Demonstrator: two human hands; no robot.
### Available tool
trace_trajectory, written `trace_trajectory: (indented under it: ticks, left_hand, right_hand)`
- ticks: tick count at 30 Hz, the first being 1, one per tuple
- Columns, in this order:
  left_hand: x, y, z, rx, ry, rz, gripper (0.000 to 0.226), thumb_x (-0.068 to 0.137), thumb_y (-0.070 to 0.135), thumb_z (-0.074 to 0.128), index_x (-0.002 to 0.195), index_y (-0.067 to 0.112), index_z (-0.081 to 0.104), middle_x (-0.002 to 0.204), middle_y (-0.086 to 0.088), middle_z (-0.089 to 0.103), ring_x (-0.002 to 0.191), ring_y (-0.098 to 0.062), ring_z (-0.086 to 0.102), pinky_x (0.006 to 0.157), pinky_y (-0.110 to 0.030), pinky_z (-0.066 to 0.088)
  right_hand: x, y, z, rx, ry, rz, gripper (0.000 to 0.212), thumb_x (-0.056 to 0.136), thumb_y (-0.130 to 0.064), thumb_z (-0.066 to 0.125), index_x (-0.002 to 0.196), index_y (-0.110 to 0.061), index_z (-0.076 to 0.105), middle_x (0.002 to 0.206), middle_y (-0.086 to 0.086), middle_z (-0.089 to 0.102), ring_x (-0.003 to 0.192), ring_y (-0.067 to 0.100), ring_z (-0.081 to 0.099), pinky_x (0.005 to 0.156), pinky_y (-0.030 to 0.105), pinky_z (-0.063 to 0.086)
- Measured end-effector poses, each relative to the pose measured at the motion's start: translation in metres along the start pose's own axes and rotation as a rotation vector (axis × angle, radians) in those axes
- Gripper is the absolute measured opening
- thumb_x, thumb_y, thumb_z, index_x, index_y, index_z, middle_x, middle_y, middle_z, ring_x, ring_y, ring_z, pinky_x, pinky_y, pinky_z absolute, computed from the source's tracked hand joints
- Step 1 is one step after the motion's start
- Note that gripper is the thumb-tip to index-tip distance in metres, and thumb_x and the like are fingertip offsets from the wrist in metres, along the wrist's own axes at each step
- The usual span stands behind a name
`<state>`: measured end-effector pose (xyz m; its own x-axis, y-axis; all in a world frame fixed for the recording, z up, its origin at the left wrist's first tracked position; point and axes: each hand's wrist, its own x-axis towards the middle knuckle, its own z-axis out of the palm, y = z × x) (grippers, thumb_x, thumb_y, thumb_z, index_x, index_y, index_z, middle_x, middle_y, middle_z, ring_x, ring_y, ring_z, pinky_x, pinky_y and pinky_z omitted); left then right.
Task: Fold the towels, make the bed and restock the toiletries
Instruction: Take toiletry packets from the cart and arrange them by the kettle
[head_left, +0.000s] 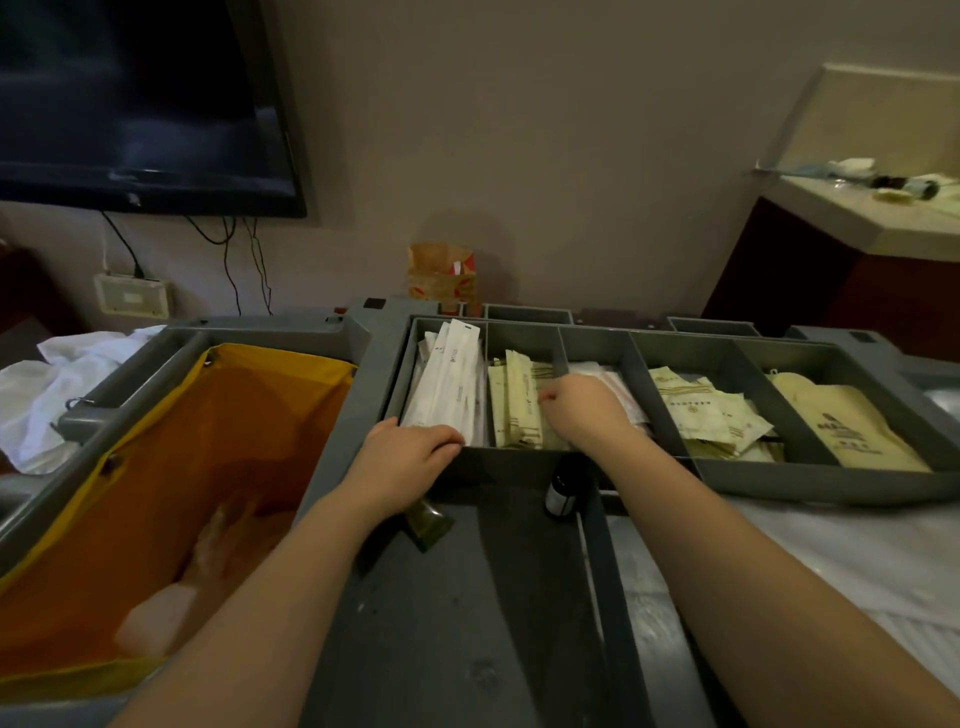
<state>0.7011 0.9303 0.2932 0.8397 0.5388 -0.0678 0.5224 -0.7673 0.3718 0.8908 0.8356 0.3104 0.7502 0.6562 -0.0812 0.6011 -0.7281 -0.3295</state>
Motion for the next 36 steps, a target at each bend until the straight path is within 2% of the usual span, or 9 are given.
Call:
trace_trajectory:
  ticks: [3,6,13,17,19,23,27,30,36]
  left_hand:
    - [-0.001,0.000,0.002,-0.159,0.080,-0.007,0.030,0.099,0.036,0.041,0.126,0.032,0.055,0.125,0.004,0.059,0.119,-0.018,0.049,0.103,-0.038,0.041]
    - [-0.005,0.015,-0.002,-0.236,0.221,0.031,0.029,0.099,0.027,0.046,0.124,0.024,0.059,0.124,0.002,0.062,0.114,-0.014,0.054,0.096,-0.028,0.043]
    - [-0.030,0.127,-0.007,-0.305,0.255,0.351,0.022,0.098,0.022,0.048,0.113,0.025,0.064,0.108,0.006,0.066,0.097,-0.006,0.058,0.076,-0.010,0.039]
    - [-0.068,0.222,0.027,-0.242,0.260,0.595,0.032,0.095,0.037,0.045,0.113,0.022,0.067,0.106,0.007,0.069,0.095,-0.008,0.061,0.080,-0.017,0.042]
    - [-0.096,0.276,0.056,-0.302,0.221,0.673,0.043,0.090,0.047,0.038,0.113,0.023,0.067,0.106,0.010,0.068,0.096,-0.003,0.059,0.082,-0.017,0.044]
    - [-0.151,0.384,0.126,-0.390,0.112,0.724,0.020,0.095,0.030,0.054,0.109,0.024,0.068,0.100,0.010,0.069,0.089,-0.004,0.061,0.074,-0.016,0.044]
    - [-0.195,0.480,0.199,-0.382,-0.042,0.832,0.025,0.096,0.029,0.052,0.116,0.021,0.065,0.105,0.005,0.069,0.093,-0.010,0.062,0.081,-0.026,0.050]
    - [-0.213,0.534,0.250,-0.296,-0.177,0.855,0.025,0.097,0.029,0.050,0.118,0.022,0.062,0.100,0.006,0.067,0.086,-0.008,0.061,0.075,-0.031,0.052]
    - [-0.182,0.610,0.325,-0.210,-0.356,0.766,0.027,0.096,0.028,0.052,0.120,0.020,0.061,0.105,0.005,0.066,0.090,-0.010,0.059,0.077,-0.027,0.050]
  right_hand:
    - [-0.028,0.013,-0.011,0.099,0.076,-0.078,0.026,0.097,-0.024,0.045,0.109,-0.021,0.067,0.103,0.002,0.065,0.087,0.016,0.058,0.076,0.030,0.050]
    - [-0.053,0.031,-0.027,0.149,0.178,-0.110,0.024,0.096,-0.024,0.045,0.100,-0.024,0.069,0.095,0.000,0.066,0.081,0.015,0.060,0.075,0.035,0.054]
    - [-0.128,0.101,-0.102,0.270,0.446,-0.030,0.024,0.094,-0.025,0.048,0.109,-0.023,0.067,0.098,0.000,0.068,0.084,0.018,0.060,0.073,0.034,0.050]
    - [-0.204,0.181,-0.131,0.373,0.590,0.059,0.016,0.095,-0.024,0.049,0.099,-0.025,0.064,0.085,-0.004,0.064,0.071,0.010,0.055,0.059,0.026,0.043]
    - [-0.255,0.228,-0.131,0.416,0.628,0.133,0.010,0.095,-0.024,0.050,0.093,-0.028,0.059,0.078,-0.010,0.059,0.069,0.004,0.053,0.054,0.019,0.037]
    - [-0.356,0.331,-0.122,0.520,0.676,0.349,0.009,0.094,-0.022,0.052,0.097,-0.029,0.056,0.077,-0.017,0.054,0.070,-0.001,0.051,0.054,0.008,0.036]
    - [-0.460,0.432,-0.108,0.534,0.703,0.588,0.014,0.092,-0.022,0.053,0.104,-0.030,0.057,0.085,-0.012,0.058,0.078,0.007,0.054,0.064,0.022,0.042]
    - [-0.520,0.491,-0.093,0.590,0.705,0.785,0.021,0.094,-0.024,0.051,0.113,-0.027,0.058,0.088,-0.011,0.060,0.081,0.010,0.058,0.076,0.033,0.052]
    - [-0.532,0.589,-0.115,0.639,0.767,0.857,0.022,0.096,-0.024,0.049,0.116,-0.026,0.057,0.084,-0.011,0.060,0.070,0.006,0.057,0.060,0.021,0.044]
